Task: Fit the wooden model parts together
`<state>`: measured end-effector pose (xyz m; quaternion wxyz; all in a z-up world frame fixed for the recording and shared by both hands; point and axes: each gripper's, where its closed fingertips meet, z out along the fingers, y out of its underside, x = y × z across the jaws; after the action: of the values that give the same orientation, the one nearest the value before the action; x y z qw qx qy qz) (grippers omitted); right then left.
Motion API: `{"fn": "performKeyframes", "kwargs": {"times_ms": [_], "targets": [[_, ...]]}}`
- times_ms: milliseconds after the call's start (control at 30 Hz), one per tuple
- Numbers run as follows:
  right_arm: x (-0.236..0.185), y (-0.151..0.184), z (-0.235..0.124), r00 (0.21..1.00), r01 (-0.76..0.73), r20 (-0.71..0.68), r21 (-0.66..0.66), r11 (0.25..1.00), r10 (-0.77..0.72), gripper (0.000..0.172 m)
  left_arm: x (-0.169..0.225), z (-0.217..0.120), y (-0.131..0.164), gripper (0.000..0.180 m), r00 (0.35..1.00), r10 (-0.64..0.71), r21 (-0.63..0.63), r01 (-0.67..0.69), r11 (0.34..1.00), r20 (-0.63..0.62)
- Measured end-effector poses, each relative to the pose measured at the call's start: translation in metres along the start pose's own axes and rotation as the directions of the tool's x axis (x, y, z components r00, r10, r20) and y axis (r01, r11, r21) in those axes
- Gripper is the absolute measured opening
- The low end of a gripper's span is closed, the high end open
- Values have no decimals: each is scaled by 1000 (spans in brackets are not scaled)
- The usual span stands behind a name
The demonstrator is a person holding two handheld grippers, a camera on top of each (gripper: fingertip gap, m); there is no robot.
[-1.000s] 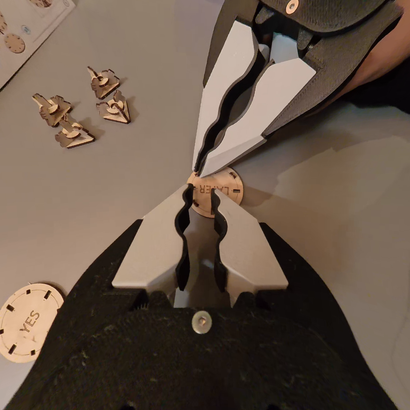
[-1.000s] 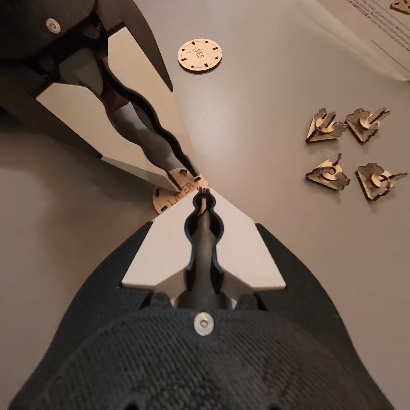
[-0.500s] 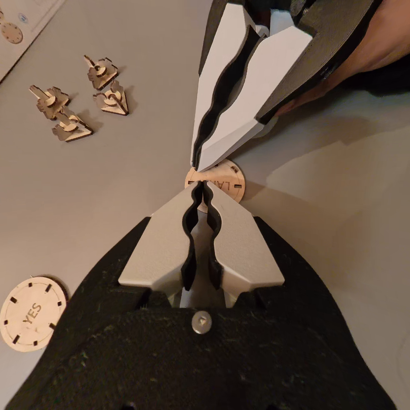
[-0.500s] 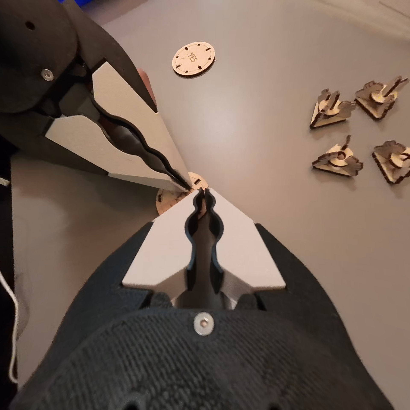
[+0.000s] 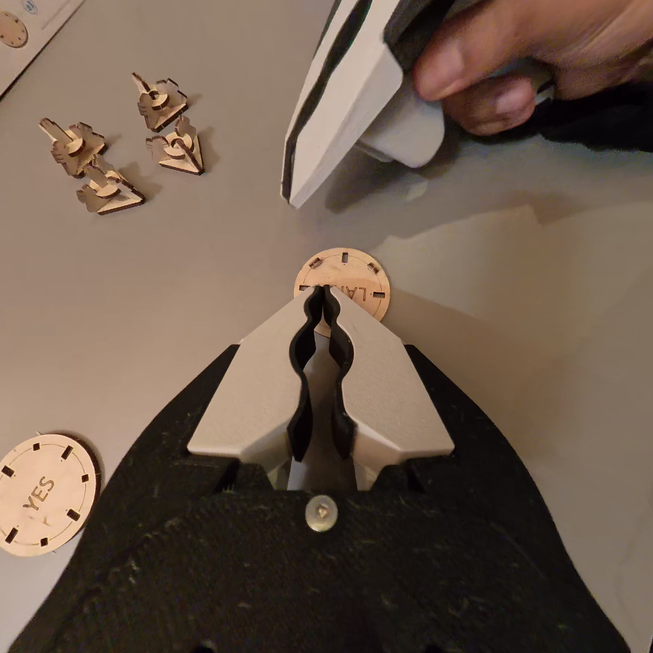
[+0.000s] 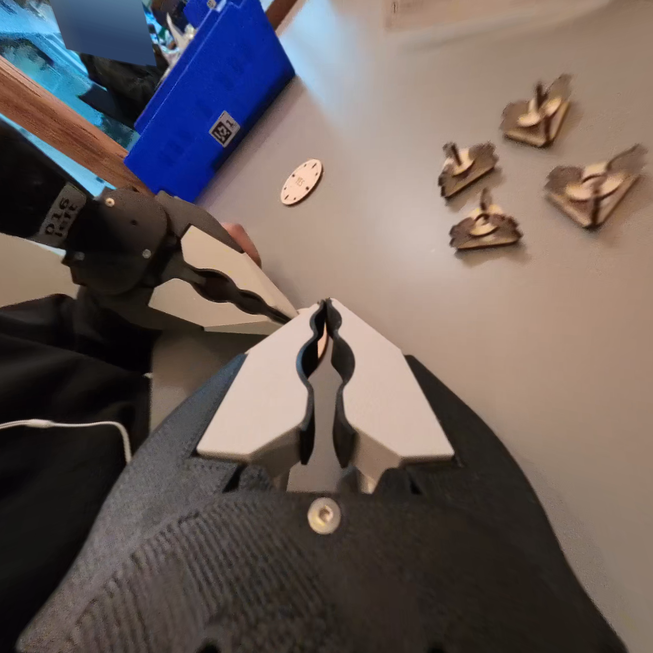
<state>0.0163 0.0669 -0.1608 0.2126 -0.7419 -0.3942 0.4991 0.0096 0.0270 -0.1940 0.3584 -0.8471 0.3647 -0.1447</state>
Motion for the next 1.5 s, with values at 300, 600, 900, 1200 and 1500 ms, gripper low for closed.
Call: {"fn": "performKeyframes", "kwargs": {"times_ms": [300,600,900,1200,1500], "targets": [[-13,16,15,910,387,-105,-141,911,-402,11,1,-1,0,4,999,-35,3,35,999,-38],[-5,29,20,850,459,-153,-255,851,-504,5,0,-1,0,4,999,-27,3,27,1000,-30],[-6,30,21,876,413,-153,-256,874,-458,1,0,-1,0,4,1000,-20,2,20,1000,-23],[-6,22,20,954,259,-105,-185,948,-281,0,10,-1,-1,4,999,-8,-1,8,1000,-35],[-44,-13,3,958,-51,287,71,996,29,0,10,-2,2,5,998,-36,-19,35,999,-53]]}}
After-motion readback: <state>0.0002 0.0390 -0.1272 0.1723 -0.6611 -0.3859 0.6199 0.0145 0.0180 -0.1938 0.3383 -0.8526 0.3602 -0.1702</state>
